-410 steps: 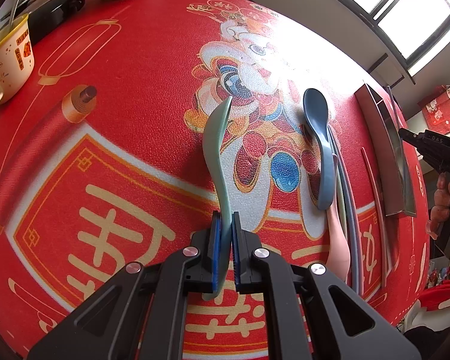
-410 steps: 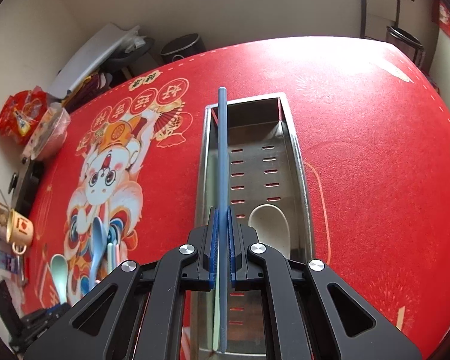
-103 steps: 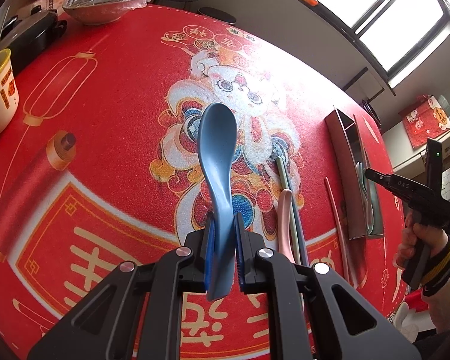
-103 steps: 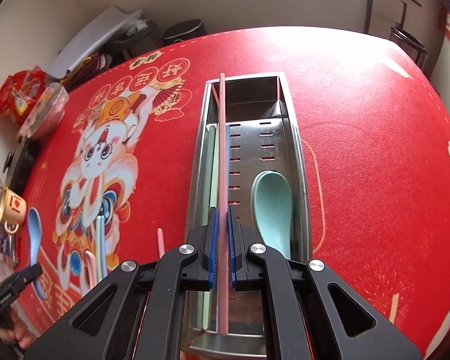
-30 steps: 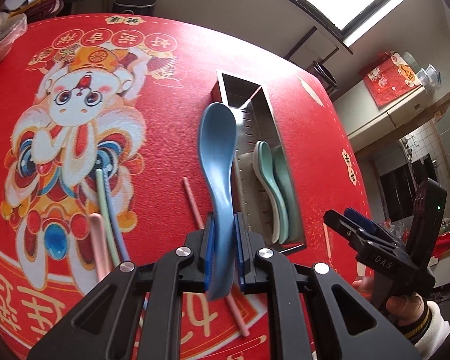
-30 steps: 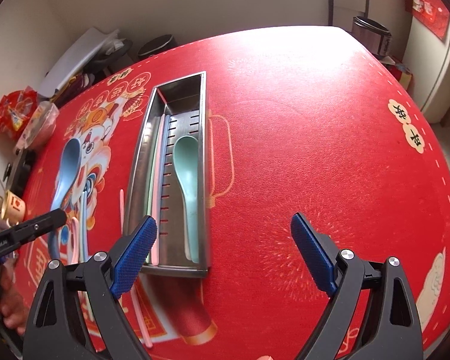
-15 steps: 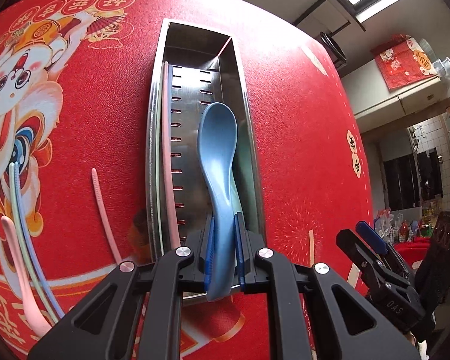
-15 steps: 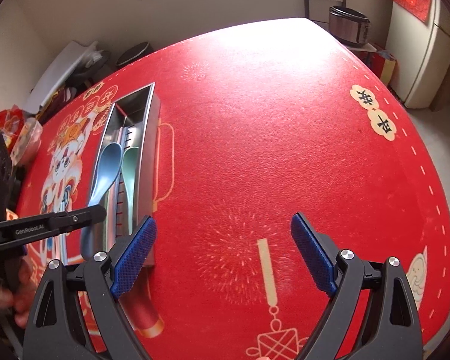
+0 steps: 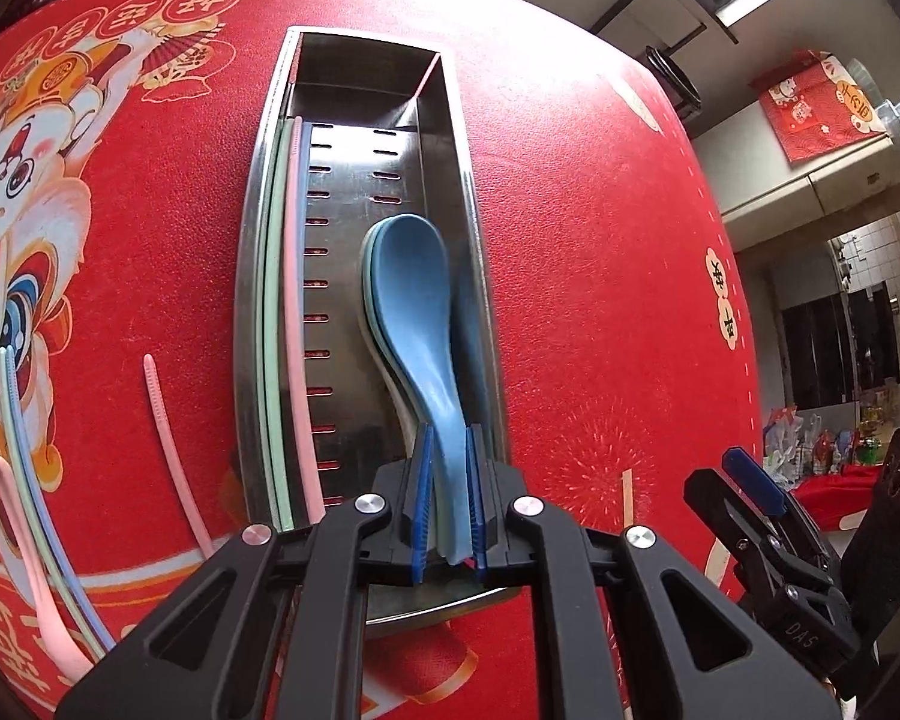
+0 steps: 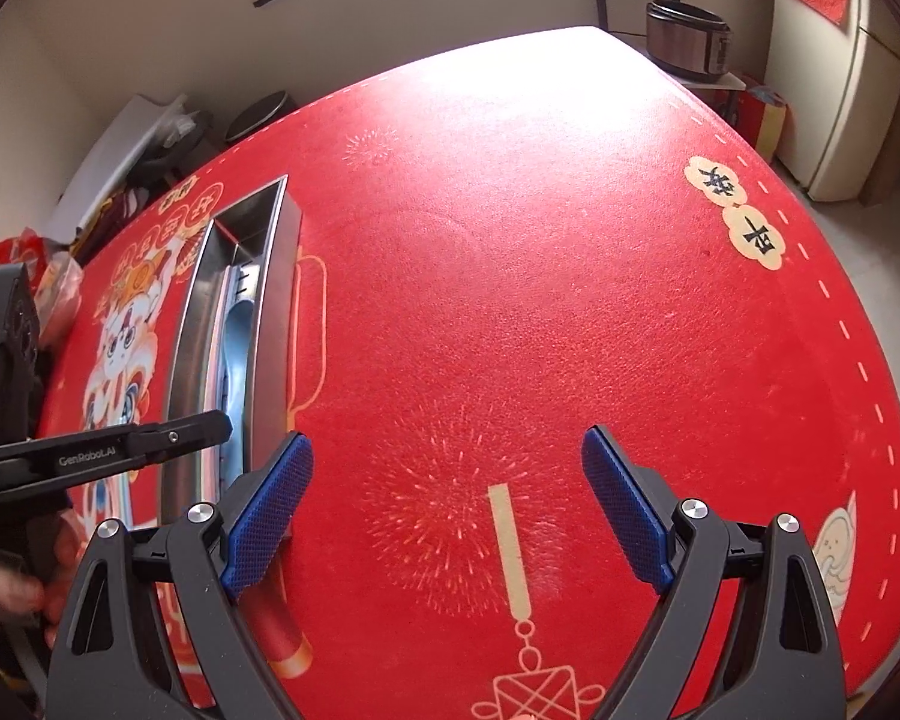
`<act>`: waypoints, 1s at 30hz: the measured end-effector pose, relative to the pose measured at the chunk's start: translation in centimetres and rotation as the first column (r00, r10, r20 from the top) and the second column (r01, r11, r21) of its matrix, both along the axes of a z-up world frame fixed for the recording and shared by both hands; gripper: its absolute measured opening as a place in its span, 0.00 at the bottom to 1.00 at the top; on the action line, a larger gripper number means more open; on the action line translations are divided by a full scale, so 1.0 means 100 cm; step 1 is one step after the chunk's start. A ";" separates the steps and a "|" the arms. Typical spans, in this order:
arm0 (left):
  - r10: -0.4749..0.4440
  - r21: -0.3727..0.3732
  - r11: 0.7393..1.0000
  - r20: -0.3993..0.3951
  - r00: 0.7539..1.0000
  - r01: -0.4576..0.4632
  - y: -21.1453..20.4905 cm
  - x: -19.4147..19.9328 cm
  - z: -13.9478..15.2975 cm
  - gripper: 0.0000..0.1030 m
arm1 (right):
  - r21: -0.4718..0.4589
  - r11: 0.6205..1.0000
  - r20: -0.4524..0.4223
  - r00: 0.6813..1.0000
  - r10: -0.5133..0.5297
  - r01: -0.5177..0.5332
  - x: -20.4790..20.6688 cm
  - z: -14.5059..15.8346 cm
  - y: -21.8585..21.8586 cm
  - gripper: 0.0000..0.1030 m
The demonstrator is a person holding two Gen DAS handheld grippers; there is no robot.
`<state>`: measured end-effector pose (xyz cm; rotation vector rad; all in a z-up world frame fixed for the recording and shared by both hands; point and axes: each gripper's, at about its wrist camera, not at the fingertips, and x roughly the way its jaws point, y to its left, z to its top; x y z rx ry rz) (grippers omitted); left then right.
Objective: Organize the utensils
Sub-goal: 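Carry the blue spoon into the tray with the left tool, open, then move the open left tool to the pink spoon and close on its handle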
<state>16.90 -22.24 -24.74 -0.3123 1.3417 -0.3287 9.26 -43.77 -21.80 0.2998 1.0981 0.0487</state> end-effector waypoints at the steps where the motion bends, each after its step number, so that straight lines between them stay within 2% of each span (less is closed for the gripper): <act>1: -0.006 -0.002 1.000 -0.001 1.000 0.006 -0.002 0.001 0.000 0.10 | 0.001 1.000 -0.001 1.000 -0.001 0.001 0.000 0.000 -0.001 0.85; 8: -0.014 -0.006 1.000 0.055 0.998 0.014 0.012 -0.003 0.013 0.12 | -0.010 1.000 0.015 1.000 -0.005 0.005 -0.002 0.005 0.003 0.85; 10: -0.011 -0.007 1.000 0.099 0.995 0.012 0.025 -0.008 0.022 0.20 | -0.015 1.000 0.022 1.000 -0.002 0.002 -0.003 0.006 0.009 0.85; 12: -0.002 -0.003 1.000 0.155 0.988 0.003 0.040 -0.015 0.033 0.42 | -0.011 1.000 0.029 1.000 0.007 -0.006 -0.004 0.008 0.016 0.85; 13: 0.001 0.012 1.000 0.186 0.983 -0.004 0.049 -0.019 0.038 0.47 | -0.011 1.000 0.035 0.999 0.013 -0.013 -0.004 0.010 0.021 0.85; 15: 0.002 0.086 0.996 0.232 0.973 -0.023 0.066 -0.028 0.045 0.70 | -0.018 0.999 0.049 0.998 0.031 -0.031 -0.004 0.013 0.032 0.85; 18: 0.000 0.177 0.983 0.276 0.961 -0.051 0.096 -0.042 0.048 0.78 | -0.030 0.997 0.067 0.996 0.066 -0.064 -0.004 0.016 0.051 0.85; 21: 0.045 0.237 0.965 0.265 0.963 -0.111 0.133 -0.057 0.041 0.80 | -0.058 0.994 0.091 0.991 0.094 -0.089 -0.005 0.020 0.071 0.85; 23: 0.106 0.272 0.947 0.231 0.967 -0.169 0.159 -0.066 0.031 0.81 | -0.064 0.993 0.098 0.989 0.108 -0.102 -0.005 0.022 0.083 0.85; 26: 0.175 0.283 0.932 0.192 0.966 -0.225 0.192 -0.079 0.016 0.81 | -0.069 0.991 0.102 0.987 0.121 -0.114 -0.005 0.024 0.100 0.85; 30: 0.200 0.304 0.921 0.163 0.966 -0.241 0.215 -0.093 0.001 0.81 | -0.060 0.987 0.091 0.984 0.152 -0.147 -0.007 0.023 0.121 0.85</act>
